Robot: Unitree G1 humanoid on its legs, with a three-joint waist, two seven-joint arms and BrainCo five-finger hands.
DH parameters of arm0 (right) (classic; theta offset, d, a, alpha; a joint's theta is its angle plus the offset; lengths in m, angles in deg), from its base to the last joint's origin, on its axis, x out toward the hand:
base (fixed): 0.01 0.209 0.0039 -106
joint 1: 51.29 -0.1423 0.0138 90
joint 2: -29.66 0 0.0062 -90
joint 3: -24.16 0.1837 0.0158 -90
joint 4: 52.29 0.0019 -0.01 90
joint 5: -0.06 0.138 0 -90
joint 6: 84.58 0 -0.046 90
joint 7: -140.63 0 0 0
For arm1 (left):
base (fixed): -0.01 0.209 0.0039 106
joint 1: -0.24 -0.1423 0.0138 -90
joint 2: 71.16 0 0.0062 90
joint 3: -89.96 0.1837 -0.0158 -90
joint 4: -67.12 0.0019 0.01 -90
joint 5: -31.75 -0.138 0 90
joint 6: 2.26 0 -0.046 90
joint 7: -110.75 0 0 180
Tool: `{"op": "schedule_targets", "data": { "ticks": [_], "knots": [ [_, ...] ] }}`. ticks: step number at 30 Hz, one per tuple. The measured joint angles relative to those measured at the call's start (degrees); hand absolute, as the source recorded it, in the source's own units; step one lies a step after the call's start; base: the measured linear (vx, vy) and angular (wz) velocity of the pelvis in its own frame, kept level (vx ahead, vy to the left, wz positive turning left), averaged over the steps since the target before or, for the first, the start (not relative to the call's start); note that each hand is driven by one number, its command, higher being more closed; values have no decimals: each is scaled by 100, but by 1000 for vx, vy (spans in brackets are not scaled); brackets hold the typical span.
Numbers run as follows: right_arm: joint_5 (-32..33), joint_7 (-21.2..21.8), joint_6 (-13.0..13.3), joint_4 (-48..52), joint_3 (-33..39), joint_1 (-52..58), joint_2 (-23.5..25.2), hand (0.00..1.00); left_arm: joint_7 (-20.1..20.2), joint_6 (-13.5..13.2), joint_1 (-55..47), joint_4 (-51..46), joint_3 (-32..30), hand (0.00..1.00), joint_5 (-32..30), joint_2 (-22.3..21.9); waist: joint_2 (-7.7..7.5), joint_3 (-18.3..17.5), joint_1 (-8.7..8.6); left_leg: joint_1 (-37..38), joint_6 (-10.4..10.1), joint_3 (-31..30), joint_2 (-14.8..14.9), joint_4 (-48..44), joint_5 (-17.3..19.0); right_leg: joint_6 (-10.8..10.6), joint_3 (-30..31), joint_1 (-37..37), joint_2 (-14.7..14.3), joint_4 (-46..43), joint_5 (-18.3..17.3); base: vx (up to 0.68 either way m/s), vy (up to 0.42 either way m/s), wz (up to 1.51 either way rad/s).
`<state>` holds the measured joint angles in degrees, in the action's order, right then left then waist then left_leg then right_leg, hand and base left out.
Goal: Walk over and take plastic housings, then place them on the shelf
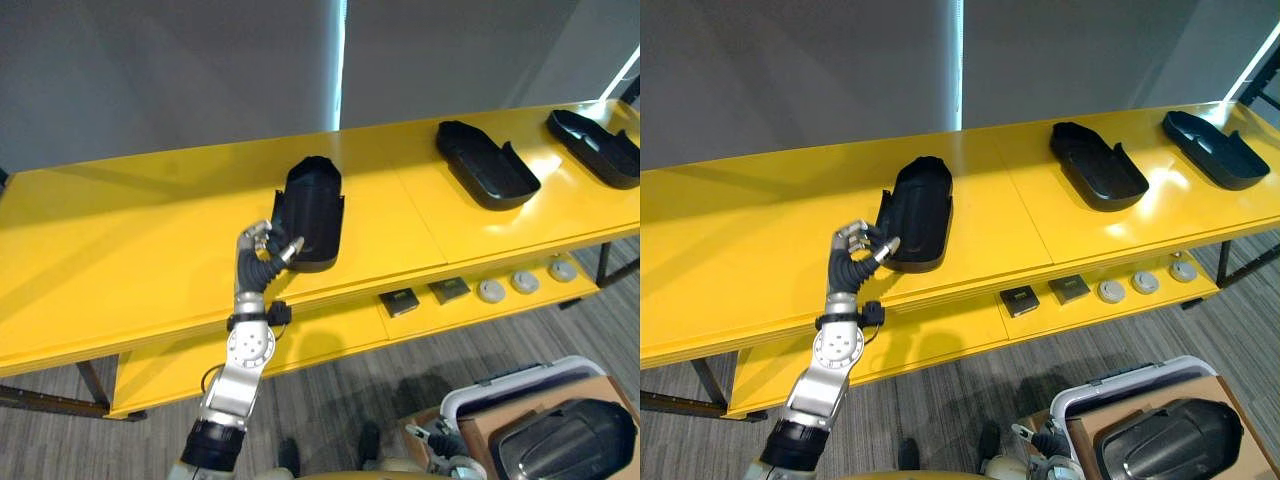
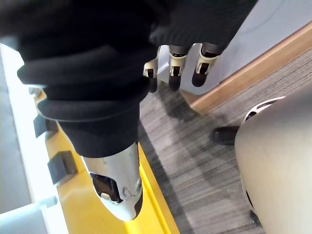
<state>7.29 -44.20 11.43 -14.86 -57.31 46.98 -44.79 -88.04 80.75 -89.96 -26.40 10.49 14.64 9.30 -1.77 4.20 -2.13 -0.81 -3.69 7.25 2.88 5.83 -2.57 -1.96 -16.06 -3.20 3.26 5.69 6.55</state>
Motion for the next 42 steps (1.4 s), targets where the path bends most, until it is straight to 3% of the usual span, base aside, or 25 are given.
{"op": "schedule_targets", "data": {
  "ticks": [6, 19, 32, 42],
  "knots": [
    [-7, 4, -1, 0, -36, -16, 6, 0, 250, -19, 45, 688, 185, 100, -257, 56, -37, -24, -17, -32, 0, -17, 2, 0, 0, 5, -29, -33, 0, 4, -11, 2, 2, 1],
    [-12, -2, -6, 3, -47, -189, 5, 0, 198, 56, 1042, 1752, 495, 100, -395, 73, -89, -50, -94, -45, 12, 49, 2, -33, -7, 39, 17, -105, -2, 18, 14, 21, 9, -2],
    [-11, -2, -20, 17, -31, -288, 7, 0, 101, 257, 1767, 2258, 593, 100, -504, 75, -110, -31, -344, -101, 7, 248, 9, -31, -2, 65, 218, -264, -15, 24, 64, -6, 13, -8],
    [-11, -4, -24, 19, -10, -278, 7, 0, 84, 350, 2158, 2545, 725, 100, -502, 61, -103, -21, -361, -115, 6, 377, 12, -32, 11, 75, 317, -328, -24, 17, 80, 10, 13, -5]
  ]
}}
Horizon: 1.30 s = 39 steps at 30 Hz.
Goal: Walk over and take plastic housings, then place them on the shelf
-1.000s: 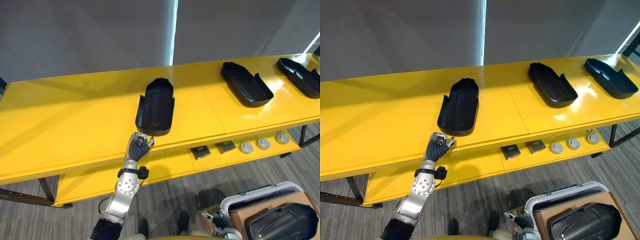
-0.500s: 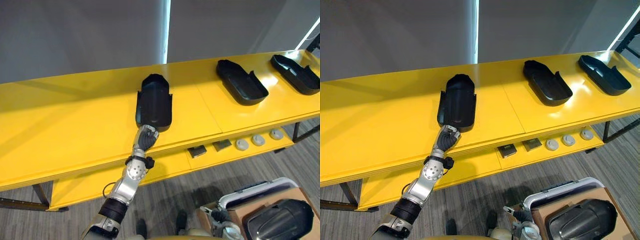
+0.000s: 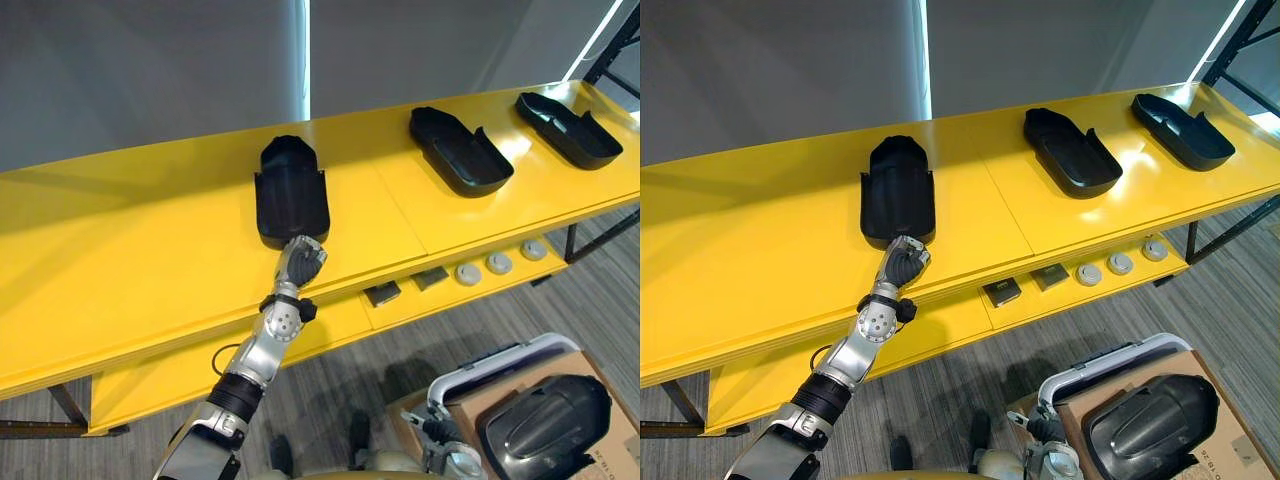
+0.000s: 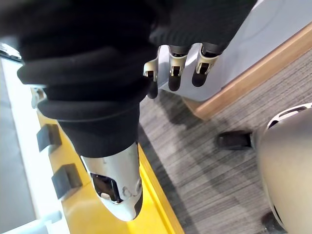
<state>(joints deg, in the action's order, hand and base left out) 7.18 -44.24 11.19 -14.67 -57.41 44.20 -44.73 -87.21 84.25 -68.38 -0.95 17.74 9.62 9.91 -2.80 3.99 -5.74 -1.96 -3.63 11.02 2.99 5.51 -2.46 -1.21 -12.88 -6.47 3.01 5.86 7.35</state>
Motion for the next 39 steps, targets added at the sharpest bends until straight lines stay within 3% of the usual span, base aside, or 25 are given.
{"op": "schedule_targets", "data": {
  "ticks": [10, 13, 15, 16, 21, 25, 27, 30, 34, 38, 39],
  "knots": [
    [0, 0, 0, 2, 5, -2, 1, 0, -92, 73, 105, 36, -246, 100, 25, 20, 2, 1, 5, 25, 2, -52, -2, -1, -3, 8, -39, 44, 4, -14, 11, 1, 3, 1],
    [0, -4, 0, -6, 4, 12, 0, 0, -94, 74, 5, -493, -252, 100, 127, 60, 12, 8, 3, 53, 4, -151, -4, -1, -5, 6, -121, 113, 10, -14, 9, 9, 16, 14],
    [1, -3, 4, -16, -1, 10, -9, 0, -99, 10, -123, -1732, -284, 100, 259, 163, 16, 10, 39, 41, 6, -275, -14, -4, -4, 6, -171, 140, 21, -16, 7, 12, 23, 16],
    [1, -3, 4, -20, -1, 12, -10, 0, -100, -24, -125, -1876, -300, 100, 285, 185, 16, 10, 39, 35, 6, -290, -15, -4, -4, 6, -184, 140, 23, -16, 7, 6, 22, 20],
    [1, -1, 0, -89, -13, 74, -84, 0, -126, -627, -488, -4216, -1145, 100, 694, 217, 89, 51, 192, 71, 9, -468, -20, -3, -2, -11, -356, 310, 33, -17, -38, -4, 24, 19],
    [-1, 3, -27, -315, -6, 69, -237, 0, -455, -994, -1191, -4944, -2689, 100, 1103, 216, 147, 50, 366, 109, 5, -673, -6, -2, -7, -2, -575, 457, 23, -17, -105, 11, 11, 29],
    [-1, 2, -71, -315, 18, 65, -259, 0, -649, -1079, -1632, -4924, -3528, 100, 1507, 199, 147, 50, 389, 129, -1, -799, -5, -1, -13, 9, -696, 536, 22, -17, -137, 13, 6, 33],
    [-1, 5, -95, -301, 113, 107, -246, 0, -880, -1125, -2503, -4590, -4511, 100, 2232, -40, 133, 43, 647, 185, -1, -922, -9, 17, -6, 6, -802, 662, 28, -17, -176, 16, 18, 22],
    [-1, 6, -138, -83, 105, 125, -199, 0, -739, -984, -3530, -3691, -4619, 100, 2520, -258, 87, 2, 771, 202, -5, -929, -7, 16, 29, -12, -925, 732, 45, -17, -221, 16, 19, 17],
    [-106, 17, -197, 373, -18, 140, -171, 0, -141, -500, -3903, -1863, -4425, 100, 2557, -532, 51, -25, 839, 284, -5, -838, 12, -4, 30, -39, -982, 828, 59, -18, -254, 9, 6, 2],
    [-107, 17, -204, 454, -25, 163, -135, 0, 32, -391, -3916, -1259, -4232, 0, 2562, -568, 42, -69, 834, 343, 1, -809, 12, -3, 40, -51, -991, 888, 67, -18, -274, 0, 0, 0]
  ]
}}
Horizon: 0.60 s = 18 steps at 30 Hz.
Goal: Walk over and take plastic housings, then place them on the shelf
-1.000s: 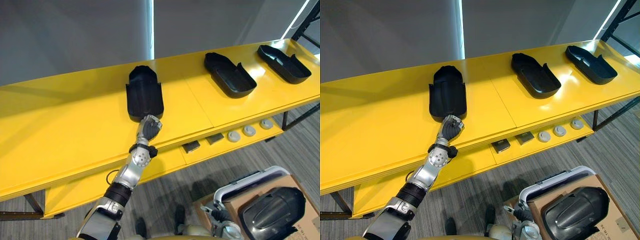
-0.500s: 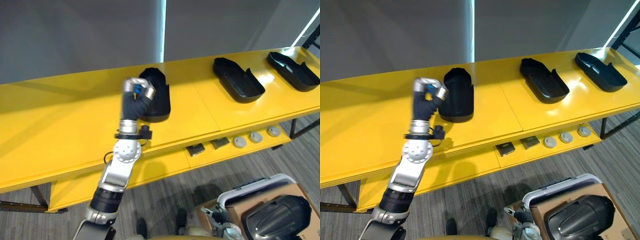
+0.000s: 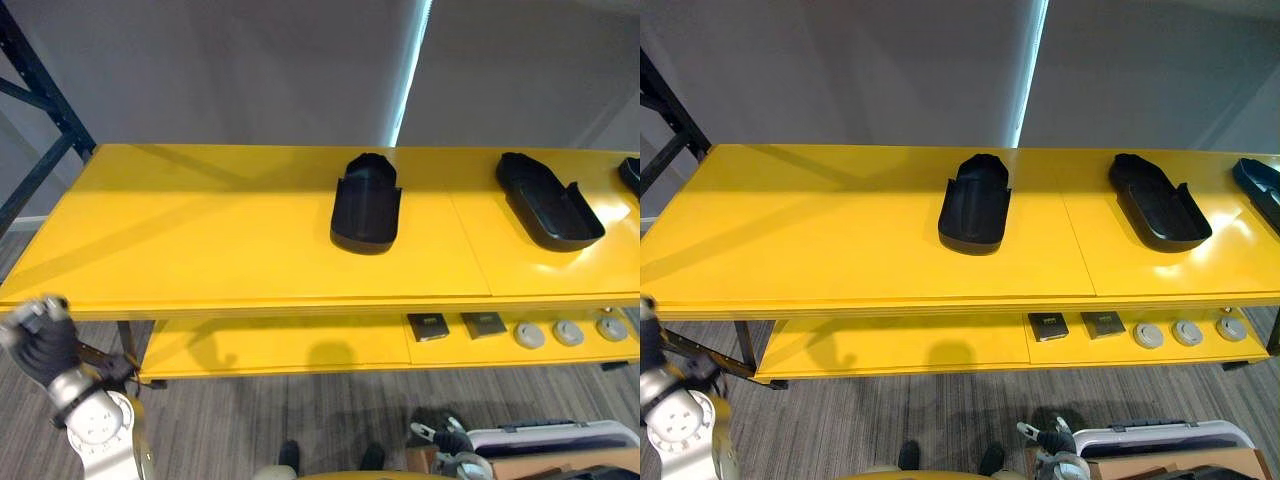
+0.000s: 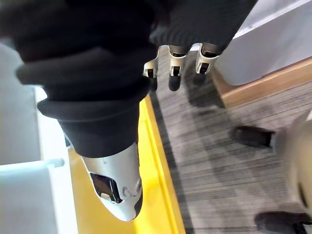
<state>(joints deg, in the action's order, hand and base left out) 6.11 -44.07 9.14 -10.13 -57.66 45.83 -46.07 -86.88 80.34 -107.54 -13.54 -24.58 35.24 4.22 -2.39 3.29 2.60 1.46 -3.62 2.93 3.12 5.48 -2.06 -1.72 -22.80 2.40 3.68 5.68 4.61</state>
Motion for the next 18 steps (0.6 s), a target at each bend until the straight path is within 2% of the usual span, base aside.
{"op": "schedule_targets", "data": {
  "ticks": [3, 6, 13, 18],
  "knots": [
    [-7, 11, -16, 24, -19, 14, 88, 0, 403, 184, 12, 1309, 552, 0, -82, -72, 35, -171, -15, 47, 25, 137, 0, 28, 48, -35, 26, 27, 20, 0, -34, 36, 28, -6],
    [-5, 7, -16, 2, -7, 30, 130, 0, 524, 263, 137, 2135, 890, 0, -209, -89, 35, -210, -30, 88, 39, 228, -4, 31, 74, -89, 95, 29, 28, 1, -73, 33, 23, -13],
    [5, -31, -14, -362, 45, 38, 107, 0, 519, 311, 387, 3031, 1160, 0, -662, -27, 111, -211, -60, 116, 3, 327, -10, 31, 90, -85, 256, -5, 18, 2, -90, 37, 17, -9],
    [-122, -63, -12, -538, 49, -194, 16, 0, 519, 311, 468, 3302, 1331, 0, -799, 55, 214, -155, -182, 137, -9, 493, -5, 0, 120, -68, 433, -78, 4, 2, -78, 48, 17, -18]
  ]
}}
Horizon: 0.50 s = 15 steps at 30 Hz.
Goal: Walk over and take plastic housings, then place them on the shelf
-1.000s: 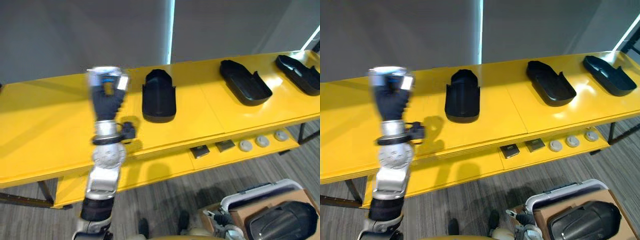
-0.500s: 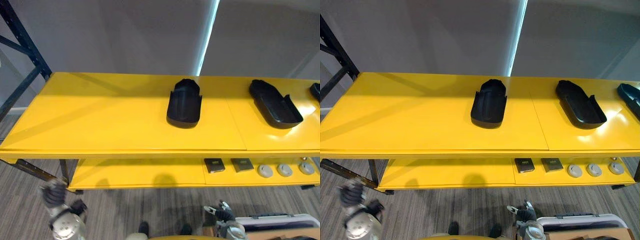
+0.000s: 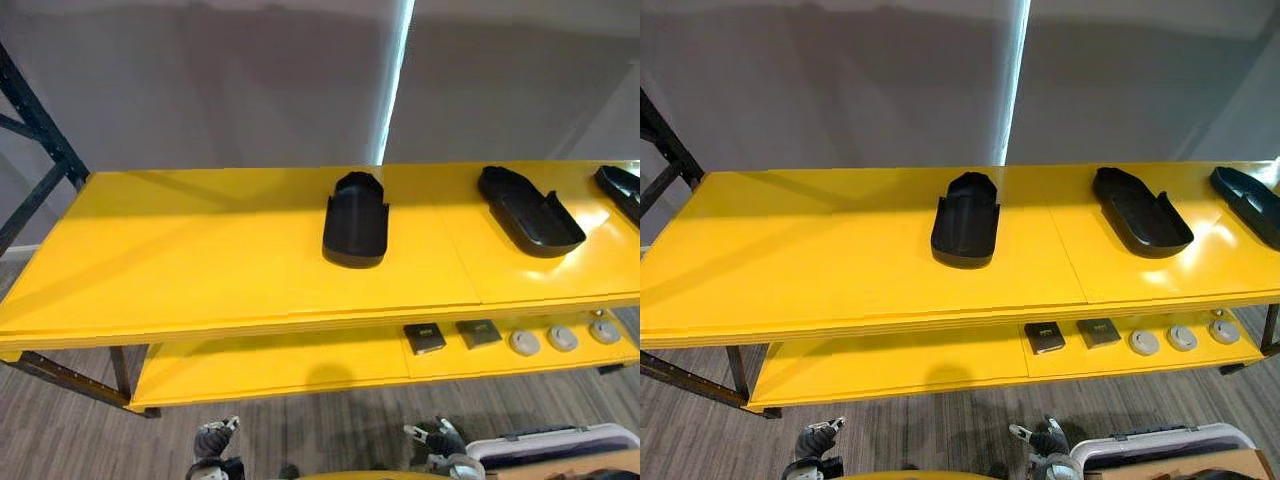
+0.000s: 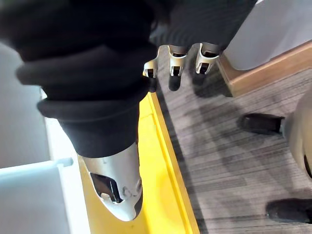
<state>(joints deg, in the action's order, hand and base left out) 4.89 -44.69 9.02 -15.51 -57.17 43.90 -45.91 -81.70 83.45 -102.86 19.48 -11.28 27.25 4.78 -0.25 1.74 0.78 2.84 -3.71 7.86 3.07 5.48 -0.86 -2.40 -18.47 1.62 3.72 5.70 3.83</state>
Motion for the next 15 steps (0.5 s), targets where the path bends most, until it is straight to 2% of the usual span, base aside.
{"op": "schedule_targets", "data": {
  "ticks": [7, 11, 15],
  "knots": [
    [-104, -106, 7, 2, 151, -188, -142, 0, 5, -2, 209, 74, 224, 0, -79, 292, -32, 59, -16, 77, -31, 111, 43, -10, 59, 7, 177, -48, -57, -1, 4, 39, 1, -15],
    [-113, -122, 7, 2, 163, -333, -189, 0, 2, -3, 325, 76, 275, 0, -80, 290, -5, 212, -11, -232, -10, 211, 99, -784, 504, 9, 392, -138, -63, -68, 4, 16, 12, -24],
    [-167, -218, 7, 1, 162, -440, -333, 0, -3, -12, 521, 77, 464, 0, -79, 265, 24, 298, -9, -531, 1, -599, -16, -1265, 641, 14, 522, -319, -43, -213, 12, 5, -15, -19]
  ]
}}
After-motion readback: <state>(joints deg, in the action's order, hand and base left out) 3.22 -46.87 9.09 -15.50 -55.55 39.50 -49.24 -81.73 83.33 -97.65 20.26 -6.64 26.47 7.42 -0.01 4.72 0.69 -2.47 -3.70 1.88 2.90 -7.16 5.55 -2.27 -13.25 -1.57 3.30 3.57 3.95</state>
